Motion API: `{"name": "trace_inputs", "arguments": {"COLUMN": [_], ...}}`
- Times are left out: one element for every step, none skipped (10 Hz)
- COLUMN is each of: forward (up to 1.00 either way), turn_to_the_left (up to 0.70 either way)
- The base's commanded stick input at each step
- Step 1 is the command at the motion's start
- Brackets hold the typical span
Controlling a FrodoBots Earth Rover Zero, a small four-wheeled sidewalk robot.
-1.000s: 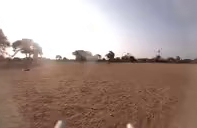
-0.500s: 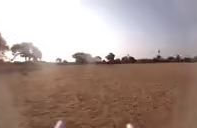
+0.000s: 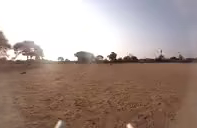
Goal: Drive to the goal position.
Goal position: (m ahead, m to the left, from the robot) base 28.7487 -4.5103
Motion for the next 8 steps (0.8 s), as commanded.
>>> {"name": "trace_inputs", "arguments": {"forward": [0.7,0.7,0.7,0.7,0.7,0.7,0.7,0.7], "turn_to_the_left": [-0.1,-0.35,-0.35,-0.3,-0.05,0.0,0.0,0.0]}}
